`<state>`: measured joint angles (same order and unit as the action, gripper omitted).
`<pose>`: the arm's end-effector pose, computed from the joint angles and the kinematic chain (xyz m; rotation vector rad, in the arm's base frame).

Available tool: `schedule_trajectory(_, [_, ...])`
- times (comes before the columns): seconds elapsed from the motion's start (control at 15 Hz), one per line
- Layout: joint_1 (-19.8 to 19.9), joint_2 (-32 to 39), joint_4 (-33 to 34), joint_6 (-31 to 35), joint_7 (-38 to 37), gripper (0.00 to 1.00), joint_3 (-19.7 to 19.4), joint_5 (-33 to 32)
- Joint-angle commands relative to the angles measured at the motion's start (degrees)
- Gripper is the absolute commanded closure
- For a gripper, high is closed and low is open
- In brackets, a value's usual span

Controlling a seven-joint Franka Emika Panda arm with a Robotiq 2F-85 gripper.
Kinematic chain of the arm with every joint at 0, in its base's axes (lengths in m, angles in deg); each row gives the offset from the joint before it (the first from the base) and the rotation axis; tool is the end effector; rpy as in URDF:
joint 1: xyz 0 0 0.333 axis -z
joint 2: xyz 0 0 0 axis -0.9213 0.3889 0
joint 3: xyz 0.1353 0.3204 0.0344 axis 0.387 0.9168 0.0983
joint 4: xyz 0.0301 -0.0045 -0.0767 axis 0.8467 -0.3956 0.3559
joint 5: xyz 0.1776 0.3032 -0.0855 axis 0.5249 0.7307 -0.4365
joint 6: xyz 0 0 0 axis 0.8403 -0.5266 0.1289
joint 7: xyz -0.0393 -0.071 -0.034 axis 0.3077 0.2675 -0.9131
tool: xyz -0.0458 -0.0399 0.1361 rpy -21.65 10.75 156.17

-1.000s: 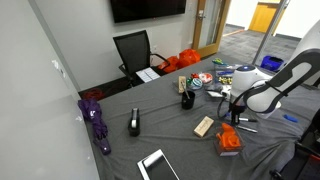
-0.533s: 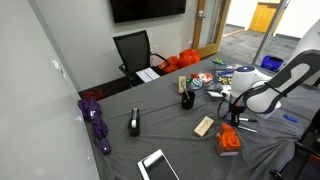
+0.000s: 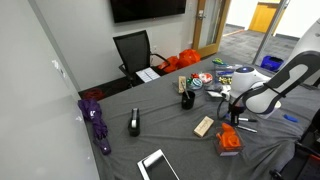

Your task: Sift a pen from the table to the cup

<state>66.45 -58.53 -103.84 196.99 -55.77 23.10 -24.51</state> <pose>0.4721 0.0278 0.1382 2.9593 0.9893 -0.2098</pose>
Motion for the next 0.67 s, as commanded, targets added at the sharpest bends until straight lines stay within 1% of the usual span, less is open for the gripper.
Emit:
schedule_trajectory(0.0, [2.5,-0.9,-0.5,0.4,0.8,0.95,1.7,-0.4])
schedule_trajectory(0.27, [4.0,-3.8,-1.4,-0.5,1.3,0.95,3.1,1.0])
schedule_trajectory(0.6, [6.2,-7.9,-1.8,-2.0,2.1,0.95,5.3,4.8])
